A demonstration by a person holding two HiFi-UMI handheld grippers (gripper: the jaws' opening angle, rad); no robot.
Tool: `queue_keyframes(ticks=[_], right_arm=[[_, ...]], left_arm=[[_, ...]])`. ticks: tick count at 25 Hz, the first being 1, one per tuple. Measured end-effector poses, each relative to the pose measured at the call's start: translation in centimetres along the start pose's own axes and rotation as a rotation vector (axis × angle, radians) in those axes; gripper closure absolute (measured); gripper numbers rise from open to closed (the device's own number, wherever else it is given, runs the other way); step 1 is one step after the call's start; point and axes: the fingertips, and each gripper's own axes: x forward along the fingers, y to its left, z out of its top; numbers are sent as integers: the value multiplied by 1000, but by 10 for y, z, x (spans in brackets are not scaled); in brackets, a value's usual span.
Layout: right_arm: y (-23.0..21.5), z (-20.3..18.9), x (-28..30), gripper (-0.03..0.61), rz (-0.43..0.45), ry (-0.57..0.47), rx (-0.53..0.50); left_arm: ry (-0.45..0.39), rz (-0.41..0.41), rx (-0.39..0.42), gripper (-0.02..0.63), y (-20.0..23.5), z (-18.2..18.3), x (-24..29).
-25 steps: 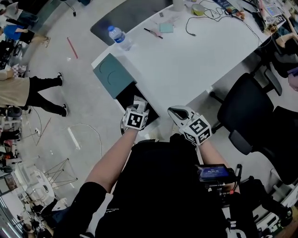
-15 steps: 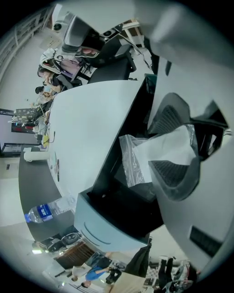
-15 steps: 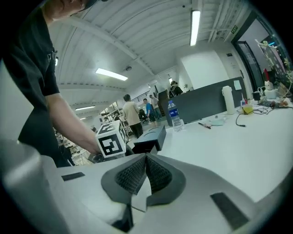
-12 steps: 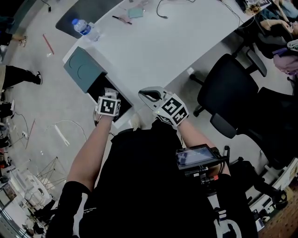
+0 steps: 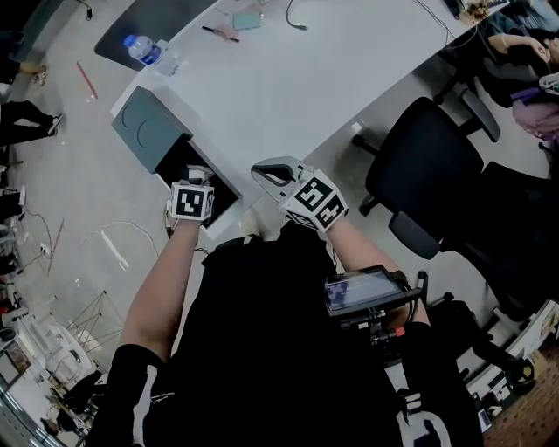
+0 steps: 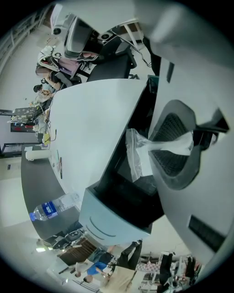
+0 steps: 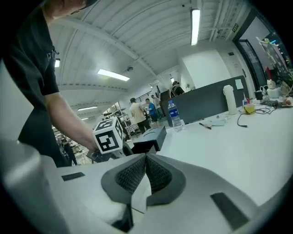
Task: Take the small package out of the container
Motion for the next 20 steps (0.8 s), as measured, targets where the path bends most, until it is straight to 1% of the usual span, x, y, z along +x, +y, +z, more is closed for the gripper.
queue_keyframes(ticks=[2,6,12,20], right_arm=[[0,1,0,552,9,0,-5],[4,1,4,552,34,5,-14],[14,-2,12,552,74,18,-29],[31,-3,24,552,98,41,-66]], left_arm=[[3,8,-19,576,2,-3,-3],[-72,0,-46,588,3,3,-8],[-132,10,-86,591,2,-1,-23],[-292,-22,-145,591,6,1,-43]])
